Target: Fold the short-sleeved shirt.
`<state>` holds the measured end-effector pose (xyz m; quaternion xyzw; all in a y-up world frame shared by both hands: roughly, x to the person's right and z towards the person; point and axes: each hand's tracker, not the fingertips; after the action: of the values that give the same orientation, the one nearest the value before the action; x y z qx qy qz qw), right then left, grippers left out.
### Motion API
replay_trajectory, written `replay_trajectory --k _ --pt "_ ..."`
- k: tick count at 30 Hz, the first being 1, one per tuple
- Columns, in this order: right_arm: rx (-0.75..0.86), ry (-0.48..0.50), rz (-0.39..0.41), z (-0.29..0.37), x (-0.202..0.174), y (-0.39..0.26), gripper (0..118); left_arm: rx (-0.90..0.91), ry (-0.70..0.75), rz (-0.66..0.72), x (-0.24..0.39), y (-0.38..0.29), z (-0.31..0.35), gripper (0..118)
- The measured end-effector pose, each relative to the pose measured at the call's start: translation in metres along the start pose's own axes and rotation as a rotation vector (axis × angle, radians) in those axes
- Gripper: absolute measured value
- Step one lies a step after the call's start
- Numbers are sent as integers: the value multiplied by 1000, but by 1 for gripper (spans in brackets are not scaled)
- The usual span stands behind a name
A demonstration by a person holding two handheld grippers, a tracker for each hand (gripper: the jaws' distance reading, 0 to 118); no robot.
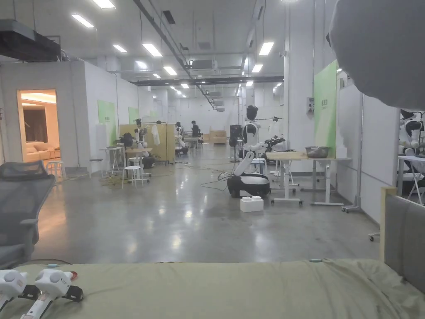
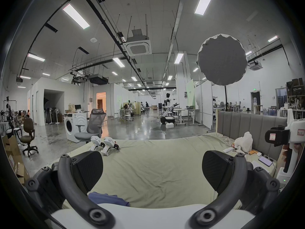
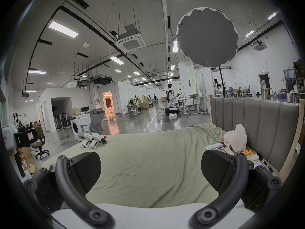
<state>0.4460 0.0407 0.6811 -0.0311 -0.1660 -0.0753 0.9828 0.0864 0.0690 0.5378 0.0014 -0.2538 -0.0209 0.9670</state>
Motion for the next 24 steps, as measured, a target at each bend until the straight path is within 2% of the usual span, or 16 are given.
replay_trajectory --k 8,10,13,15,21,24 --pt "-24 0 -39 -3 3 2 118 -17 -15 17 1 -2 -5 118" --pt "-68 -45 -61 -8 0 6 118 -22 -22 22 1 -2 -6 118" --pt "-126 -182 -70 -14 -7 10 118 -26 -27 26 0 -3 -7 118" --pt "-175 -235 -80 -16 -12 10 116 -33 -29 27 0 -3 -7 118" --pt "-193 -170 -138 -10 -22 13 116 -42 -45 53 2 -4 -8 118" --pt "-225 -221 -145 -9 -30 18 116 -45 -53 49 5 -4 -8 118"
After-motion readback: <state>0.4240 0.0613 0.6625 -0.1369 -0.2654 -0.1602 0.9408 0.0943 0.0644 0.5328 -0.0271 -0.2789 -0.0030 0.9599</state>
